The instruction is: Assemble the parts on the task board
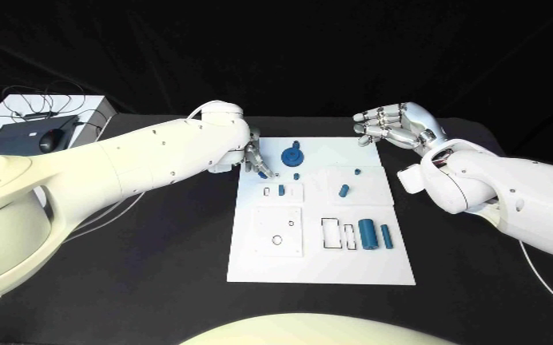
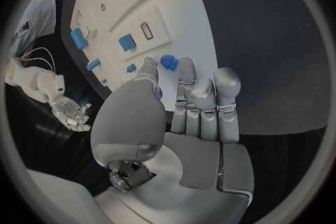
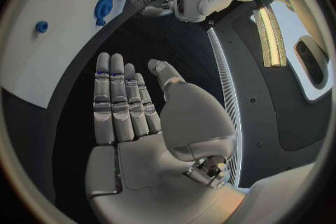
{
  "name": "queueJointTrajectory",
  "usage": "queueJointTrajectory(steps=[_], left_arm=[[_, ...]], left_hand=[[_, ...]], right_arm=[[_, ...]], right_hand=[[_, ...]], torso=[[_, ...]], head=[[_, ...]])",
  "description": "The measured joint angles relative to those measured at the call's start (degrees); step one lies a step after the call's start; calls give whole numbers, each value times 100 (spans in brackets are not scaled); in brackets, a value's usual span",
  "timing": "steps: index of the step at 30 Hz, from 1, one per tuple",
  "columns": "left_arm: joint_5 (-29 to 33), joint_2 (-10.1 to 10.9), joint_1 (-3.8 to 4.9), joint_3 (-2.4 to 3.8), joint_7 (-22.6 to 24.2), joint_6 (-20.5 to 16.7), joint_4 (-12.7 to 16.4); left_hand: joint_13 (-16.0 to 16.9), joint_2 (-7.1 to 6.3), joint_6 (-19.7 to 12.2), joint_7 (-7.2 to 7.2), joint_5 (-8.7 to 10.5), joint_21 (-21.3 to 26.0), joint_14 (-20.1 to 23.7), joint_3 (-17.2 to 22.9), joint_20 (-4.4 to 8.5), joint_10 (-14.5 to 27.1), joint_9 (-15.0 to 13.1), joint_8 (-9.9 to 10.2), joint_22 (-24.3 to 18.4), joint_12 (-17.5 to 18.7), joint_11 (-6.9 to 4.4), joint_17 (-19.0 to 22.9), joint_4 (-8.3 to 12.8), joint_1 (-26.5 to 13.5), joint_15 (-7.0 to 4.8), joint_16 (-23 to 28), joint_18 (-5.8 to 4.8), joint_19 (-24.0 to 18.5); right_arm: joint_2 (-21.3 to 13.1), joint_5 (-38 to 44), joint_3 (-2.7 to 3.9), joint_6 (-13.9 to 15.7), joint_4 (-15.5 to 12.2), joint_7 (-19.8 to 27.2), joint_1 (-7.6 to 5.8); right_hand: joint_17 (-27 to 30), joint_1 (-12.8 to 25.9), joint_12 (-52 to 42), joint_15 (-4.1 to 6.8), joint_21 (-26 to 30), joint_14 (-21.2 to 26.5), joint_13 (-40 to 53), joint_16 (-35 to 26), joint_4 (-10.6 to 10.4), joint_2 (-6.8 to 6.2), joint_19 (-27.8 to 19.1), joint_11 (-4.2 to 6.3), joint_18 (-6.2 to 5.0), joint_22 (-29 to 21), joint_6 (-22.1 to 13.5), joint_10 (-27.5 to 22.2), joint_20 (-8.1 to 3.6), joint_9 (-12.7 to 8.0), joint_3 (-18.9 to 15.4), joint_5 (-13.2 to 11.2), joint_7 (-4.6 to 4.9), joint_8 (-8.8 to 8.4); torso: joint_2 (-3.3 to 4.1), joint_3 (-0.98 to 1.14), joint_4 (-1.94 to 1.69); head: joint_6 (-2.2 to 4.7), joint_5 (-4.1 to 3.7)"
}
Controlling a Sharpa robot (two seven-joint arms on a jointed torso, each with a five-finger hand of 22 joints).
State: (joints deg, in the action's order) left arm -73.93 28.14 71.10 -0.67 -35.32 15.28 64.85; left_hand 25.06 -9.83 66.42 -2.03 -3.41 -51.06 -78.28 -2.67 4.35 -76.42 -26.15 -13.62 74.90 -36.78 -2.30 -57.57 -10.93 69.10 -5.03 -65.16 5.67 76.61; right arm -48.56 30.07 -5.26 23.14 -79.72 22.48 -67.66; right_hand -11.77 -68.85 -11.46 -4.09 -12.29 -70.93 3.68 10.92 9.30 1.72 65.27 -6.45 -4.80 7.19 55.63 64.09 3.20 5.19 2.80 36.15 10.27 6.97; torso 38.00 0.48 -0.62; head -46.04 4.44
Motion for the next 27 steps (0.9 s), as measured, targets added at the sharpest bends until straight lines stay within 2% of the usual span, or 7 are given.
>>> queueJointTrajectory(steps=[7, 10, 17, 22, 23, 27], left_arm=[[-116, 1, 0, -62, 102, -49, 59], [-200, -1, 0, -85, 132, -66, 68], [-458, -11, 0, -124, 181, -92, 126], [-626, -11, 0, -143, 198, -108, 150], [-653, -10, 0, -145, 198, -114, 151], [-738, -11, -1, -153, 198, -152, 155]], left_hand=[[-85, 95, -40, -40, 0, 75, 49, 98, -26, 56, 38, -37, 3, -67, 16, 108, 267, 170, 33, 22, 0, -26], [-124, 97, -61, -20, 0, 98, 84, 118, -26, 57, 44, -68, 5, -94, 16, 147, 401, 172, 26, 22, 0, -26], [-171, 97, -100, -21, 0, 98, 90, 150, -47, 98, 55, -133, 4, -138, 16, 179, 497, 172, 33, 22, 0, -47], [-188, 97, -100, -21, 0, 121, 90, 148, -47, 98, 62, -133, 4, -139, 16, 196, 494, 172, 33, 22, 0, -47], [-193, 113, -101, -21, 0, 121, 90, 107, -47, 98, 63, -133, 4, -138, 16, 203, 453, 123, 33, 22, 0, -47], [-231, 45, -100, -21, 0, 121, 90, 38, -47, 98, 93, -133, 4, -138, 16, 231, 185, 38, 33, 22, 0, -47]], right_arm=[[3, 0, 0, -1, 0, 0, 0], [3, 0, 0, -2, 0, -1, 0], [3, 0, 0, -5, -3, -1, 0], [2, 0, 0, -7, -3, -1, 0], [2, 0, 0, -7, -3, -1, 0], [4, 0, 0, -8, -2, -1, 0]], right_hand=[[0, 0, 0, 0, 0, 0, 0, 0, -6, 0, 0, 19, 0, 0, 1, 20, 0, 0, 6, 0, -1, 0], [0, 0, 0, 0, 0, 0, 0, 0, -6, 0, 0, 19, 0, 0, 1, 20, 0, 0, 6, 0, -1, 0], [0, 0, 0, 0, 0, 0, 0, 0, -6, 0, 0, 19, 0, 0, 1, 20, 0, 0, 6, 0, -1, 0], [0, 0, 0, 0, 0, 0, 0, 0, -6, 0, 0, 19, 0, 0, 1, 20, 0, 0, 6, 0, -1, 0], [0, 0, 0, 0, 0, 0, 0, 0, -6, 0, 0, 19, 0, 0, 1, 19, 0, 0, 6, 0, -1, 0], [0, 0, 0, 0, 0, 0, 0, 0, -6, 0, 0, 19, 0, 0, 2, 19, 0, 0, 6, 0, -2, 0]], torso=[[2, 0, 0], [2, 0, 3], [4, 0, 5], [3, 0, 3], [2, 0, 3], [2, 0, 3]], head=[[-7, 1], [-12, 0], [-23, -7], [-24, -8], [-24, -9], [-20, -10]])
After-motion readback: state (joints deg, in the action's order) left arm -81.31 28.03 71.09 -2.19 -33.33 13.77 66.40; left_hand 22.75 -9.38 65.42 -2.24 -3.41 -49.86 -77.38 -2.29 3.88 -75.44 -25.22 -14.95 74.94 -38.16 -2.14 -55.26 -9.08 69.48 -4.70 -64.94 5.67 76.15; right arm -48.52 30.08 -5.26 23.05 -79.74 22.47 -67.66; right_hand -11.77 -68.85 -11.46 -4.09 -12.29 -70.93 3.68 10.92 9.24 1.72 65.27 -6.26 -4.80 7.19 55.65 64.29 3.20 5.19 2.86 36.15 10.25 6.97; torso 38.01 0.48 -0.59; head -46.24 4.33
